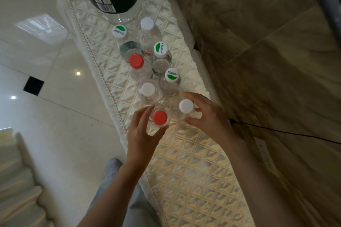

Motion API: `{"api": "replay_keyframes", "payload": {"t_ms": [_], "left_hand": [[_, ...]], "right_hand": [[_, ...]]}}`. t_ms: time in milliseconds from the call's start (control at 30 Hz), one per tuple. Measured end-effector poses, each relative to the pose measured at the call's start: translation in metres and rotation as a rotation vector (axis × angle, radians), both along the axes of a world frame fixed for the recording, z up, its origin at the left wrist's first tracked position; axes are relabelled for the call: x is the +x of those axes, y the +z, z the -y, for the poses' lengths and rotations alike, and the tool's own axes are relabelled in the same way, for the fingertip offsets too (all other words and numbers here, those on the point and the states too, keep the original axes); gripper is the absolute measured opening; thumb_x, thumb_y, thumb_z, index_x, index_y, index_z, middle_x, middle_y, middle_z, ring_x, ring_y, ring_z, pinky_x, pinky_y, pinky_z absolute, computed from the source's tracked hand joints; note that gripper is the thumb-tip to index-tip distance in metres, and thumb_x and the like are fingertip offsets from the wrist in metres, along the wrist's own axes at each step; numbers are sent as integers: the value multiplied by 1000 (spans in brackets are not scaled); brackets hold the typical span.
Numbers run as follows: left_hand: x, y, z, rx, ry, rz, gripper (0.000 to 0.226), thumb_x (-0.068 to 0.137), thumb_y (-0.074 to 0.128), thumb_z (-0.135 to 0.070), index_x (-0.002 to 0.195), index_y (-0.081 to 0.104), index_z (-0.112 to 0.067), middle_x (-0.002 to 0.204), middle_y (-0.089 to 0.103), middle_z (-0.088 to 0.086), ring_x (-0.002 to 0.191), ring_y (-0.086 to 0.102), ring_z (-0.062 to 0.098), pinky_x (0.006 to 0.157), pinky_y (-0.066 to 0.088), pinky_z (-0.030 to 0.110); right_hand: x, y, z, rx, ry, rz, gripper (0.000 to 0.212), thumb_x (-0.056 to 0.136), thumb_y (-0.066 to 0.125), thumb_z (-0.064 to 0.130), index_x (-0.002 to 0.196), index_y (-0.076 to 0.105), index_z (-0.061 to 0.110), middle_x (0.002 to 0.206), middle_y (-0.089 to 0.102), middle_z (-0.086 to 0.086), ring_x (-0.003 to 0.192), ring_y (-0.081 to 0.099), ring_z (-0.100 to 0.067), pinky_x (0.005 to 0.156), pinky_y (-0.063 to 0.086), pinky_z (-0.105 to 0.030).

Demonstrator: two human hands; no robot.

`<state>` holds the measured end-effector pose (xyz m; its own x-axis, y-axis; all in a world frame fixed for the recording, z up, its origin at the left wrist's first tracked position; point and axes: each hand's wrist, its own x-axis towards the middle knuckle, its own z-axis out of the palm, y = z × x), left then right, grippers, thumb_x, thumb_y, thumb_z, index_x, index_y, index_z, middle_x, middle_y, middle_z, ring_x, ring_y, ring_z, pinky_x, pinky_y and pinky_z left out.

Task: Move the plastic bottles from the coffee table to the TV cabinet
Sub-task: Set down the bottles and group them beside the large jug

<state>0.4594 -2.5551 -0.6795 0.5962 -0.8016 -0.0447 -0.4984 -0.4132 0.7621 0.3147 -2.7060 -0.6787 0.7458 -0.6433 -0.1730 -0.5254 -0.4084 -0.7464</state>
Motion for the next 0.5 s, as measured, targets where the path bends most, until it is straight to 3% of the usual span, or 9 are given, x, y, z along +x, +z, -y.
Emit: {"api": "replay_keyframes", "payload": {"t_ms": [333,500], "left_hand": [[-1,-1,-1,-22,30,14,64,67,84,-21,122,57,-2,117,57,12,105,57,22,87,51,32],[2,-1,-1,-21,28,-49,65,69,81,-24,124,53,-2,120,54,11,106,57,20,87,54,38]], "right_hand": [[10,-2,3,-47,4,22,74,67,83,16,133,50,19,130,57,4,117,56,-12,83,55,-39],[10,-3,0,-10,-4,11,72,70,77,30,135,46,22,132,55,5,119,54,-12,84,54,-41]]}}
